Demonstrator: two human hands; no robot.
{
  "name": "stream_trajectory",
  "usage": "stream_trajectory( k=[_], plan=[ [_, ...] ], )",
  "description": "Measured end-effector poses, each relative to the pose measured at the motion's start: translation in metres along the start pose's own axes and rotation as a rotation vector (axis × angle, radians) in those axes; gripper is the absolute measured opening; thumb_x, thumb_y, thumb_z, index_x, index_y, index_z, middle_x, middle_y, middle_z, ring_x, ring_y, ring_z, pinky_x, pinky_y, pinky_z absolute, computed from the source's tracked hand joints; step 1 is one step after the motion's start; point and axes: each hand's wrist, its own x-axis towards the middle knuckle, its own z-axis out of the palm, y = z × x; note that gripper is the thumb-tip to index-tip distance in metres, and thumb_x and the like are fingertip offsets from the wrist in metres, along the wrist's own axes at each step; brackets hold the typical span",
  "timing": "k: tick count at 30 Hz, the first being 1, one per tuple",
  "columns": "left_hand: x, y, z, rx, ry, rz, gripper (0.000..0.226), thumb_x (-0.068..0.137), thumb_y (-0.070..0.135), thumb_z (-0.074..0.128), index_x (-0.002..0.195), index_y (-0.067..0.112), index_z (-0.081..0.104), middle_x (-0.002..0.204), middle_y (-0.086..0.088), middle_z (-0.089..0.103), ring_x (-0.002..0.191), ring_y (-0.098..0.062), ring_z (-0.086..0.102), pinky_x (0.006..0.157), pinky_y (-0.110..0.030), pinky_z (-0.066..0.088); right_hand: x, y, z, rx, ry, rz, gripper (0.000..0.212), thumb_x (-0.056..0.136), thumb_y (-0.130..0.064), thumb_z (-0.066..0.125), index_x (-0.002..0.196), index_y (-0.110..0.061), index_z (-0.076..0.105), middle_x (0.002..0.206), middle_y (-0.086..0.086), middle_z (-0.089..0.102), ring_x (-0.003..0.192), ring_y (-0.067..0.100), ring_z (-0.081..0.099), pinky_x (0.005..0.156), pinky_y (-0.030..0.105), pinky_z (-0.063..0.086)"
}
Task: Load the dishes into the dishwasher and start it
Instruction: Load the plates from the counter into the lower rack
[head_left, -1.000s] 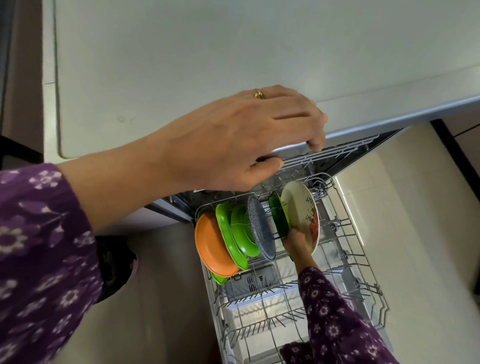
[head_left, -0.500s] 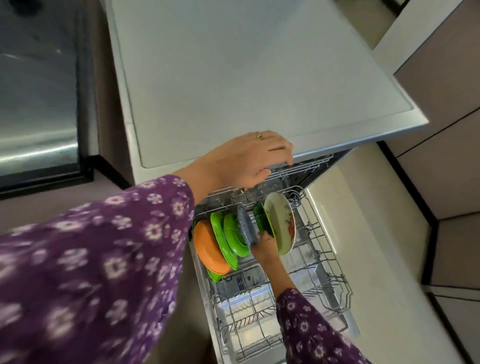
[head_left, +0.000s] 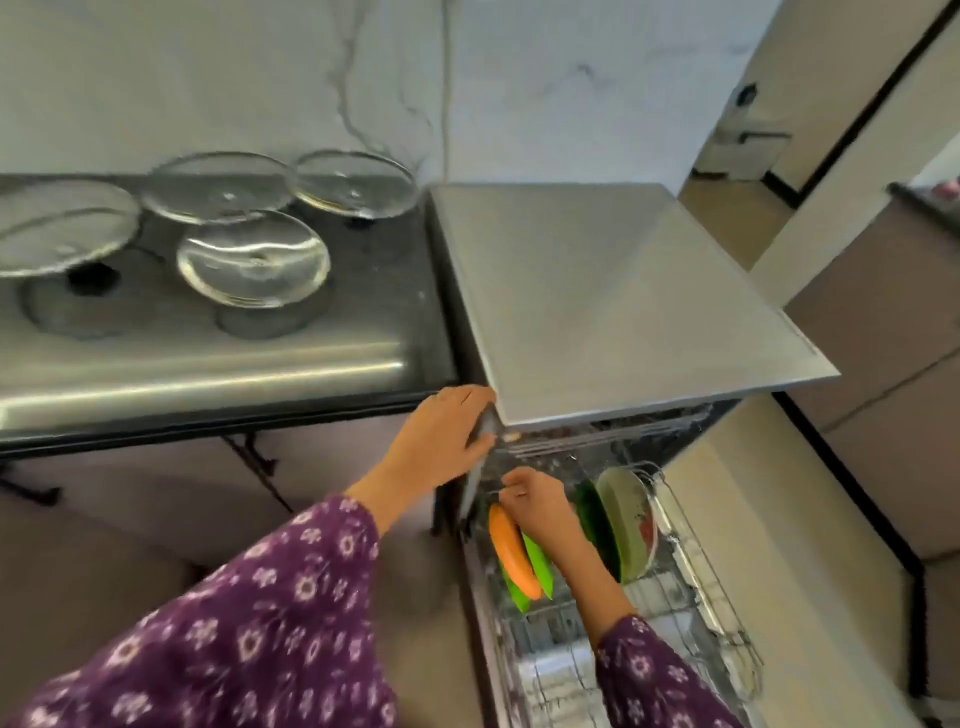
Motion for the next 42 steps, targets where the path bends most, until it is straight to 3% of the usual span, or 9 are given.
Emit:
stream_trajectory(
  k=[7, 12, 19, 26, 32, 36, 39, 40, 42],
  plan=[
    [-0.17, -0.104, -0.135, 0.092, 0.084, -0.344, 0.046, 0.089, 0.028, 0.059, 0.132, 0.016, 0.048, 0.13, 0.001, 0.055, 0.118, -0.017, 0.052, 0.096, -0.029, 0.045, -0.026, -0.174, 0.053, 0.011, -0.046, -0.217, 0.018, 0.084, -0.012, 0.061, 0.098, -0.005, 0.069, 0.093, 0.012, 0.071, 0.088, 0.023, 0.065, 0.077, 0.019, 0.046],
    [-0.247, -0.152, -0.203, 0.128, 0.103, -0.533, 0.046, 0.09, 0.029, 0.058, 0.133, 0.016, 0.047, 0.132, -0.001, 0.053, 0.121, -0.02, 0.049, 0.096, -0.035, 0.045, -0.031, -0.269, 0.089, 0.036, -0.051, -0.25, 0.014, 0.084, -0.013, 0.06, 0.091, -0.007, 0.069, 0.082, 0.012, 0.07, 0.082, 0.025, 0.065, 0.076, 0.03, 0.05],
    [-0.311, -0.196, -0.236, 0.109, 0.162, -0.742, 0.043, 0.089, 0.03, 0.058, 0.128, 0.018, 0.048, 0.127, 0.001, 0.053, 0.116, -0.019, 0.05, 0.091, -0.032, 0.045, -0.016, -0.356, 0.141, 0.018, -0.2, -0.29, 0.013, 0.083, -0.012, 0.059, 0.088, -0.004, 0.067, 0.084, 0.016, 0.069, 0.083, 0.028, 0.068, 0.077, 0.042, 0.057],
    [-0.334, -0.243, -0.255, 0.113, 0.295, -0.939, 0.038, 0.089, 0.029, 0.056, 0.125, 0.02, 0.049, 0.125, 0.004, 0.054, 0.115, -0.017, 0.051, 0.09, -0.033, 0.046, 0.025, -0.455, 0.191, -0.048, -0.378, -0.407, 0.014, 0.078, -0.011, 0.056, 0.076, -0.002, 0.067, 0.078, 0.02, 0.07, 0.074, 0.03, 0.068, 0.073, 0.04, 0.058],
    [-0.353, -0.273, -0.262, 0.096, 0.368, -1.08, 0.037, 0.089, 0.03, 0.057, 0.124, 0.019, 0.049, 0.126, 0.003, 0.054, 0.116, -0.016, 0.051, 0.095, -0.033, 0.044, 0.056, -0.531, 0.253, 0.119, -0.602, -0.307, 0.013, 0.089, -0.013, 0.056, 0.093, -0.002, 0.058, 0.075, 0.011, 0.06, 0.064, 0.016, 0.059, 0.068, 0.032, 0.055],
    [-0.369, -0.299, -0.266, 0.082, 0.37, -1.165, 0.04, 0.089, 0.033, 0.057, 0.126, 0.021, 0.048, 0.127, 0.003, 0.054, 0.117, -0.016, 0.05, 0.096, -0.032, 0.044, 0.068, -0.57, 0.298, 0.18, -0.698, -0.233, 0.02, 0.092, -0.016, 0.055, 0.098, 0.003, 0.055, 0.079, 0.014, 0.06, 0.066, 0.018, 0.061, 0.064, 0.03, 0.056],
    [-0.378, -0.325, -0.273, 0.084, 0.372, -1.177, 0.041, 0.09, 0.033, 0.057, 0.128, 0.021, 0.047, 0.129, 0.003, 0.053, 0.12, -0.016, 0.048, 0.097, -0.028, 0.04, 0.079, -0.599, 0.329, 0.291, -0.764, -0.149, 0.036, 0.095, -0.015, 0.053, 0.119, 0.011, 0.047, 0.091, 0.022, 0.058, 0.081, 0.027, 0.062, 0.05, 0.024, 0.055],
    [-0.381, -0.334, -0.276, 0.078, 0.366, -1.178, 0.041, 0.09, 0.033, 0.056, 0.128, 0.021, 0.047, 0.13, 0.003, 0.053, 0.12, -0.015, 0.048, 0.097, -0.027, 0.04, 0.084, -0.607, 0.339, 0.334, -0.766, -0.115, 0.042, 0.095, -0.015, 0.053, 0.125, 0.012, 0.042, 0.097, 0.025, 0.057, 0.088, 0.031, 0.061, 0.053, 0.025, 0.056],
    [-0.384, -0.354, -0.281, 0.079, 0.357, -1.175, 0.041, 0.09, 0.033, 0.056, 0.128, 0.021, 0.046, 0.129, 0.002, 0.053, 0.12, -0.015, 0.048, 0.097, -0.028, 0.04, 0.095, -0.623, 0.36, 0.415, -0.752, -0.046, 0.049, 0.096, -0.014, 0.053, 0.133, 0.011, 0.034, 0.116, 0.033, 0.054, 0.102, 0.039, 0.06, 0.076, 0.035, 0.058]
  ],
)
